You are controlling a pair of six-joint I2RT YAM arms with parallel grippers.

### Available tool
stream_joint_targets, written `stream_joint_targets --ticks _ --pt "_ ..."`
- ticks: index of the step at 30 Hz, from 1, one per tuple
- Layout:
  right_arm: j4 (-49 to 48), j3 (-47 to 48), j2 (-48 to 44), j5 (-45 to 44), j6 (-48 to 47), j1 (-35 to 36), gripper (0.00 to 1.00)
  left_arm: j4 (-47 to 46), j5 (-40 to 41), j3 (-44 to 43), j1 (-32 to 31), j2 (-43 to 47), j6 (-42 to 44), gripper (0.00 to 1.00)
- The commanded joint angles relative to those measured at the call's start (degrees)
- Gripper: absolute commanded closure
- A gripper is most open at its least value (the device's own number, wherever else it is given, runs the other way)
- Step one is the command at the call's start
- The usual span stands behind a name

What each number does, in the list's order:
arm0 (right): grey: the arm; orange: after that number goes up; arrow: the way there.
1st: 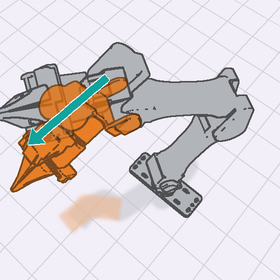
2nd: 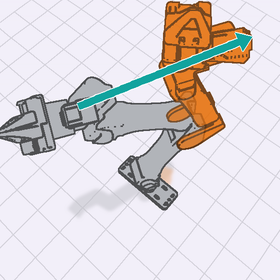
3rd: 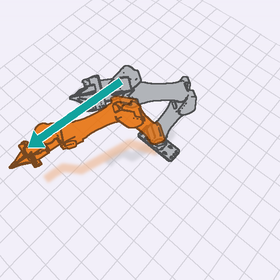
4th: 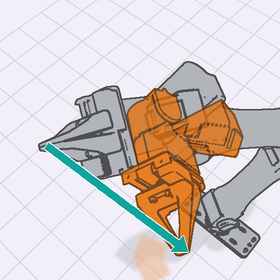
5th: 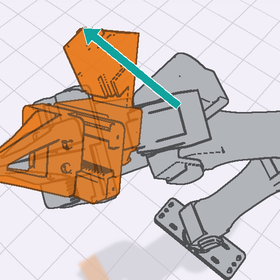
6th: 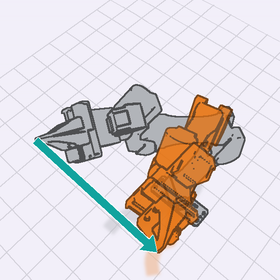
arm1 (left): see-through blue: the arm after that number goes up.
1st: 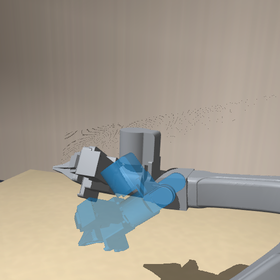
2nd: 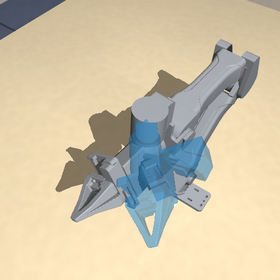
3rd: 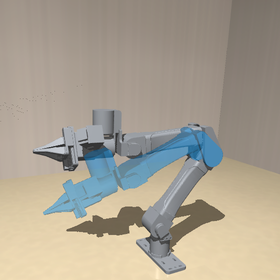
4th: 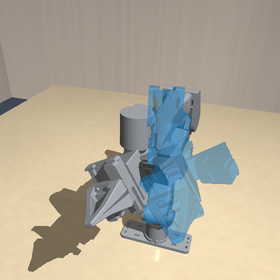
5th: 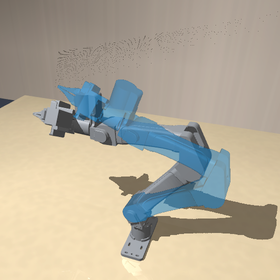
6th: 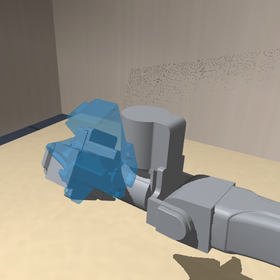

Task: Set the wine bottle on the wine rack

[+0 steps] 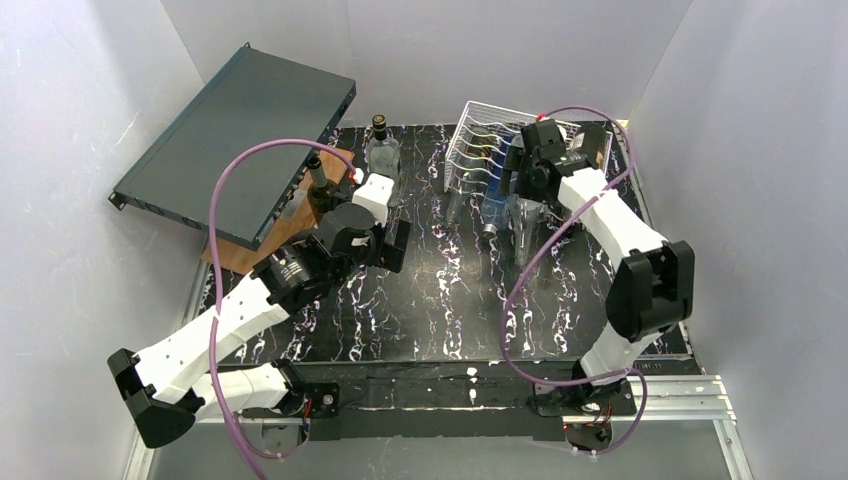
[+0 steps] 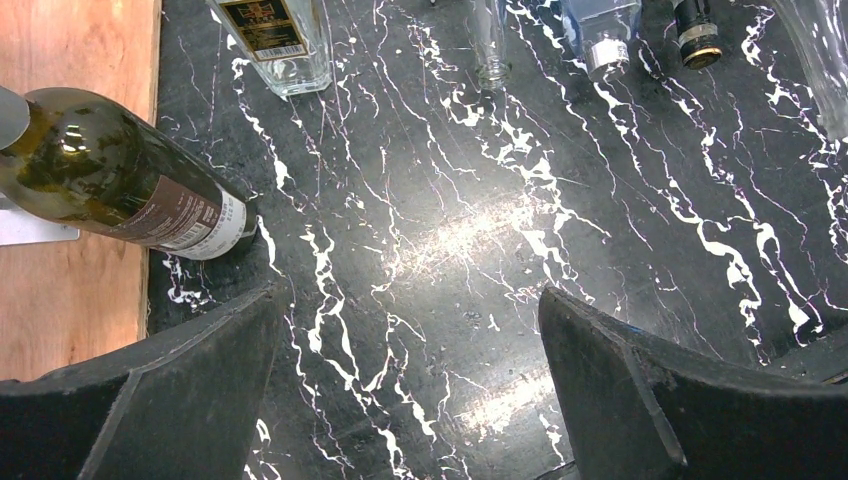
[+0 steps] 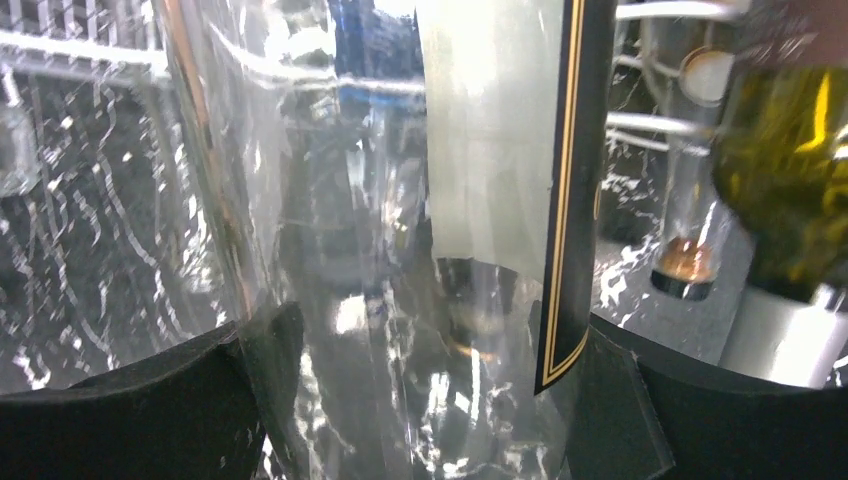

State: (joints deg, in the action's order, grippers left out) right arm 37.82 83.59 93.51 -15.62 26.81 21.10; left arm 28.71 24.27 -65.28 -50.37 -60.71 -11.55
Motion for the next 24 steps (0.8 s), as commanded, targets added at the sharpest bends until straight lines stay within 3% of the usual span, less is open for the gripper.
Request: stream_joint_targets --ticks 1,10,18,24 --pt "-4.1 9.6 2.5 -0.7 -2.7 -3.5 0.99 -0.8 1.6 0.4 -0.2 -0.1 0.4 0.02" --pt "-2.8 22.0 12.3 0.6 -4.5 -8.3 0.97 -0.9 3.6 0.9 -0.2 -1.6 1.0 0.02" --pt "-0.1 32.0 19.8 1.1 -3.9 -10.1 0.84 -0.8 0.3 0.4 -0.2 -2.6 0.1 0.02" --pt "-0.1 33.1 22.8 -0.1 -4.2 -10.6 0.74 -1.0 2.1 0.8 -0.2 -1.4 0.0 0.02"
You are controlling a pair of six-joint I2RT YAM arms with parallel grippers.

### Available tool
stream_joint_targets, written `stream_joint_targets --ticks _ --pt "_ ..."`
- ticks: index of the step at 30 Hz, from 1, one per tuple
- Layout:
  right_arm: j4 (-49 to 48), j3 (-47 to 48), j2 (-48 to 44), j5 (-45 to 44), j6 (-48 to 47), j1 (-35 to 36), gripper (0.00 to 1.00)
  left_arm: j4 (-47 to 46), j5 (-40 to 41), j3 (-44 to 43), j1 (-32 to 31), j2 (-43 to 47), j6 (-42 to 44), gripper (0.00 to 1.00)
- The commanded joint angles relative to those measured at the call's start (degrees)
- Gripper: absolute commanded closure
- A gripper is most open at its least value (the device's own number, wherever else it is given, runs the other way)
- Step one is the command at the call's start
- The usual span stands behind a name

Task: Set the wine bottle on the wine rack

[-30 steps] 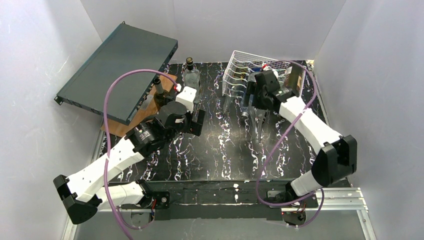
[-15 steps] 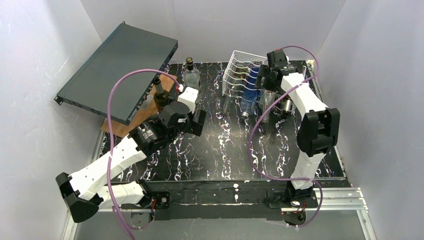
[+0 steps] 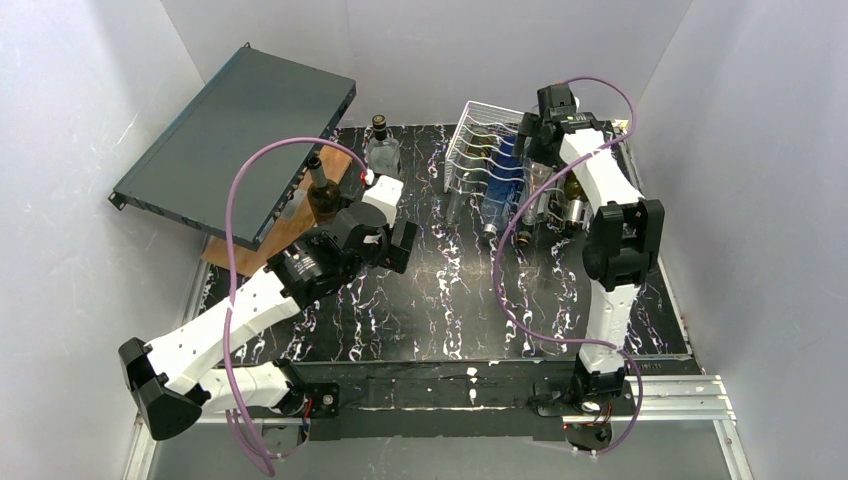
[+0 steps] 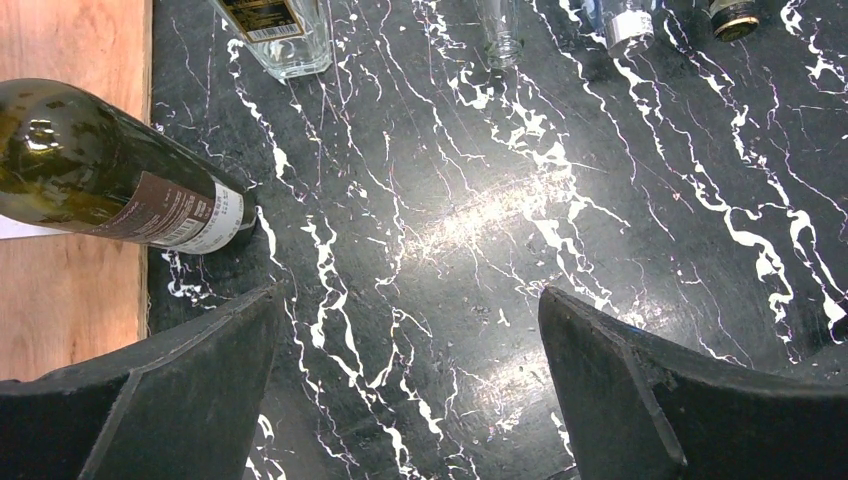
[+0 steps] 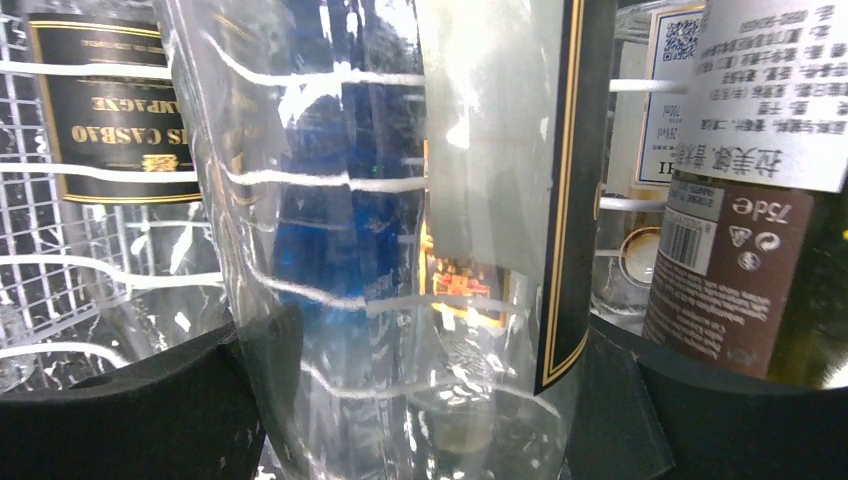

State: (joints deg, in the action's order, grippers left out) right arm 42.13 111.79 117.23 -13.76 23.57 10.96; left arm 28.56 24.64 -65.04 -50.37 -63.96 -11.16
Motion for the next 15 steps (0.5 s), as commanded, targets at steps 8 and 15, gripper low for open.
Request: stream_joint_targets --ticks 8,15 --pt "-5.0 5.2 0.4 -3.4 -0.8 -0.6 0.54 -0.6 -1.5 -0.1 -0.2 0.1 -0.9 0.02" --pt "-5.5 5.7 1.5 -3.6 -2.8 -0.7 0.3 -0.5 -0.6 0.2 -0.2 0.7 -1.2 0.02"
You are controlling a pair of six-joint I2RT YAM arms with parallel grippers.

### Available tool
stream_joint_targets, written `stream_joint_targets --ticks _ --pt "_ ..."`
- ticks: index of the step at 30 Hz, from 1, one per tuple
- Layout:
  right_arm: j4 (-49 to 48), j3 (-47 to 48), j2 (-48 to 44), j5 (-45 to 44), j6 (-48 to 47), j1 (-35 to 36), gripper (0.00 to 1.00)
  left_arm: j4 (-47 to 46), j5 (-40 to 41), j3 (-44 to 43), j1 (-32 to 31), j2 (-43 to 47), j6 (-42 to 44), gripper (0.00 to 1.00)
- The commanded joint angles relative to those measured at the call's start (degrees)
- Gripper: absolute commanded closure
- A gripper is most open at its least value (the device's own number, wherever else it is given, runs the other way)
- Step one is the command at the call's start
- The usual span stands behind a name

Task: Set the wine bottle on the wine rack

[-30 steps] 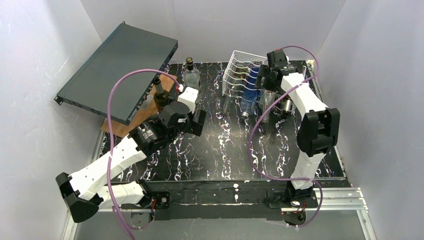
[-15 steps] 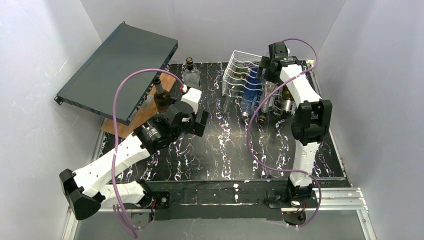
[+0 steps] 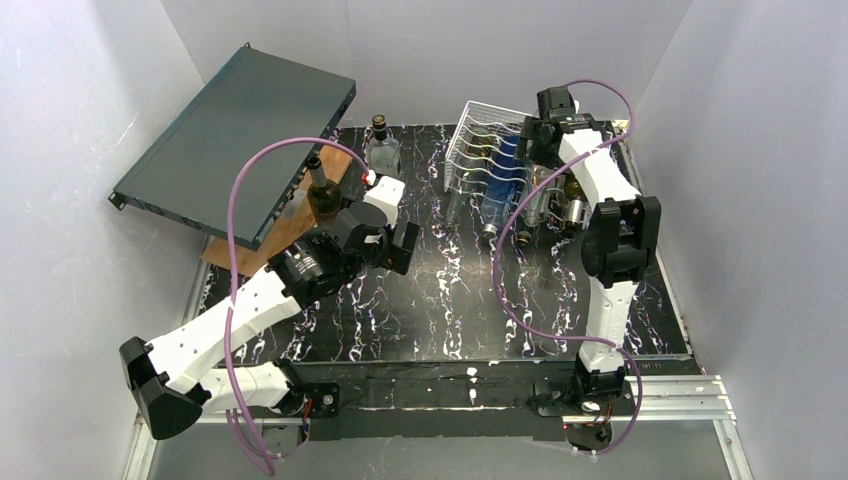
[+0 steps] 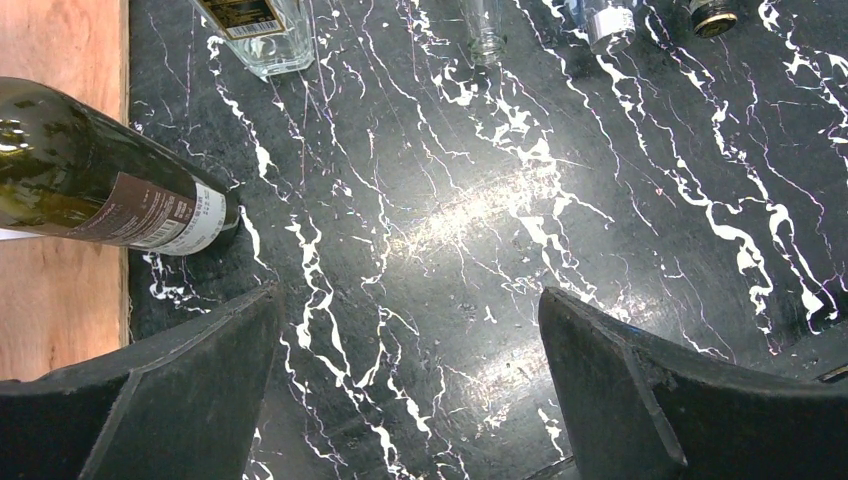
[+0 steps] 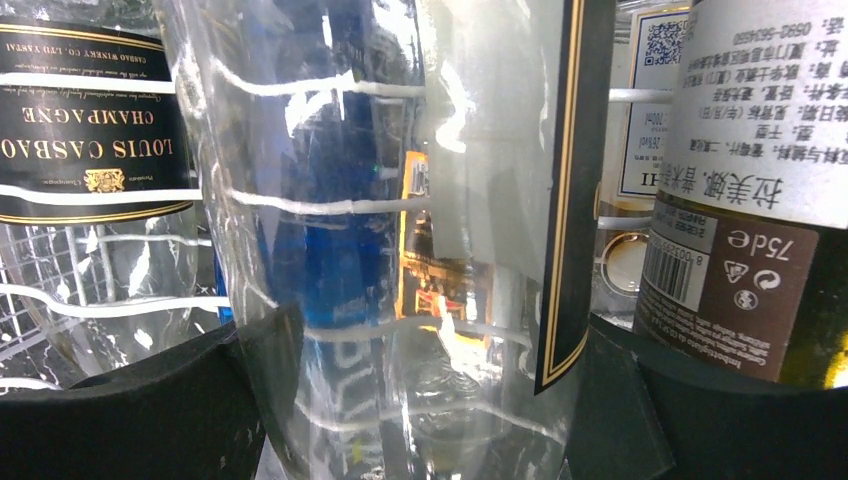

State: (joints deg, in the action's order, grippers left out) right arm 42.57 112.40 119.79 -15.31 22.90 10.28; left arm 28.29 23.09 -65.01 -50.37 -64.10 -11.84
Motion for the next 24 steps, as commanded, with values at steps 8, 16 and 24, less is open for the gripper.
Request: stream_joint_targets --ticks 8,16,24 --pt "-4.2 8.7 0.5 -4.1 -3.8 0.0 0.12 0.1 -1.0 -0.4 -0.2 -0.1 -1.1 0.02" --pt "-4.2 9.3 0.9 -6.4 -7.7 0.2 0.02 -0.1 0.4 0.1 -0.2 0.3 -1.3 0.02" --pt "-4.8 10.3 0.5 -6.8 -9.6 0.7 0.02 0.1 -1.2 -0.4 -0.2 -1.1 -1.6 0.02"
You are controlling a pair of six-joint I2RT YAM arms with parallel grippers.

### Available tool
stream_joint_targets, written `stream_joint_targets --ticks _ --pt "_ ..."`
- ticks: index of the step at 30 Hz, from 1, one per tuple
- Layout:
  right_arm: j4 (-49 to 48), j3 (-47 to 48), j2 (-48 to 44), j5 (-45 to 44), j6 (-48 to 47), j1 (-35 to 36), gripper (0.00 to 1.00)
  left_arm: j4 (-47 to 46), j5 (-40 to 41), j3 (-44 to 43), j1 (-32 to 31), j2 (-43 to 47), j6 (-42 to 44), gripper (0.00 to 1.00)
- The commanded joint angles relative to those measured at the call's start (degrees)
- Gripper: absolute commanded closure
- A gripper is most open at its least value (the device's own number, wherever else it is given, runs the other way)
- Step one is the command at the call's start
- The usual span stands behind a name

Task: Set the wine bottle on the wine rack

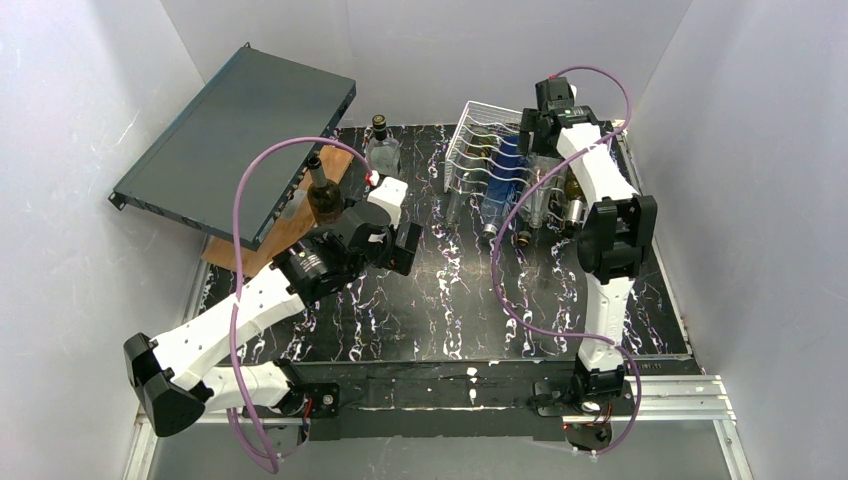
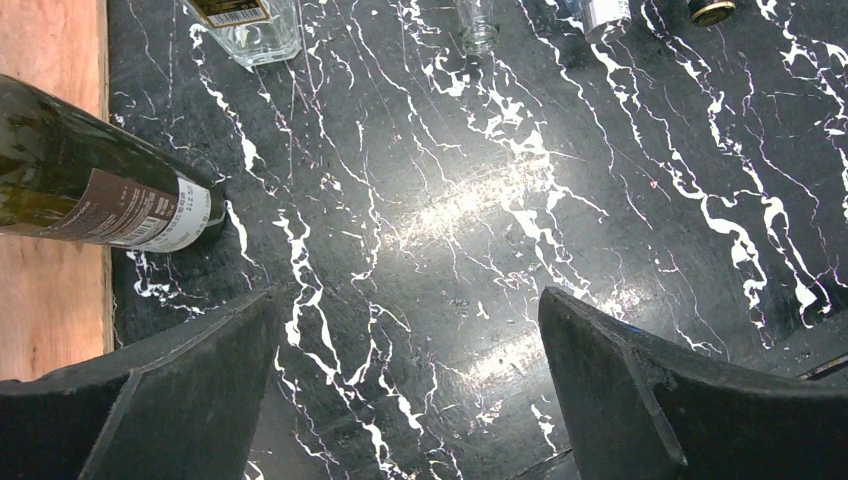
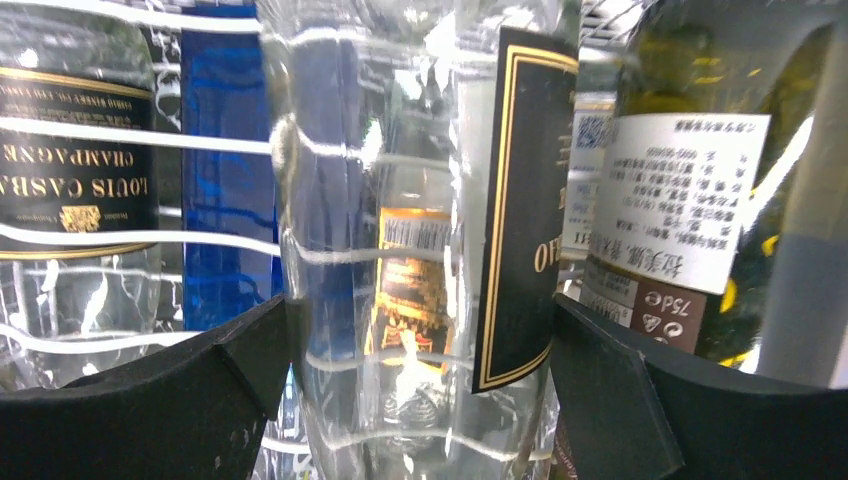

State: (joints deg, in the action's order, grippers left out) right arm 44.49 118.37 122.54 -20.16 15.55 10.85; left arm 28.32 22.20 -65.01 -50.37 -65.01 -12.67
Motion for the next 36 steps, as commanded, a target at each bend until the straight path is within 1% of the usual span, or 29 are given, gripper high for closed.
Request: stream_joint_targets --ticks 1,11,15,19,22,26,30,33,36 --pt "-6.5 4.7 -2.2 -2.3 -2.5 0.2 0.02 0.1 -0.5 -0.4 -0.1 -0.2 -0.8 0.02" --pt "-5.7 7.2 -3.9 -7.1 -5.5 1.0 0.02 0.1 0.8 -0.1 -0.2 -0.5 -0.7 0.02" --pt "-4.9 7.5 -4.7 -7.9 -5.8 1.2 0.01 0.1 -0.5 -0.4 -0.2 -0.8 -0.9 0.02" --pt "-4.1 7.4 -6.6 -9.4 -7.3 2.6 0.02 0.1 -0.7 -0.4 -0.2 -0.5 -1.1 0.02" --pt "-2.5 6.4 -9.0 -8.0 -6.5 4.4 0.02 -0.1 0.3 -0.2 -0.2 -0.2 -1.0 0.02" --pt "-4.5 -1.2 -15.2 -6.9 -5.4 10.2 0.02 -0.3 1.8 0.1 -0.2 -0.6 -0.5 0.02" --pt "-7.6 -10.6 -22.5 -5.0 -4.4 16.9 0.02 -0.1 0.8 -0.2 -0.2 -0.5 -0.8 0.02" --pt "-8.7 -18.5 -27.3 2.5 -1.0 18.4 0.02 -0.1 -0.3 -0.3 -0.2 0.6 -1.4 0.02" --pt "-11.7 -27.5 -33.8 9.0 0.0 18.4 0.02 -0.3 0.7 -0.2 -0.1 1.9 -1.4 0.02"
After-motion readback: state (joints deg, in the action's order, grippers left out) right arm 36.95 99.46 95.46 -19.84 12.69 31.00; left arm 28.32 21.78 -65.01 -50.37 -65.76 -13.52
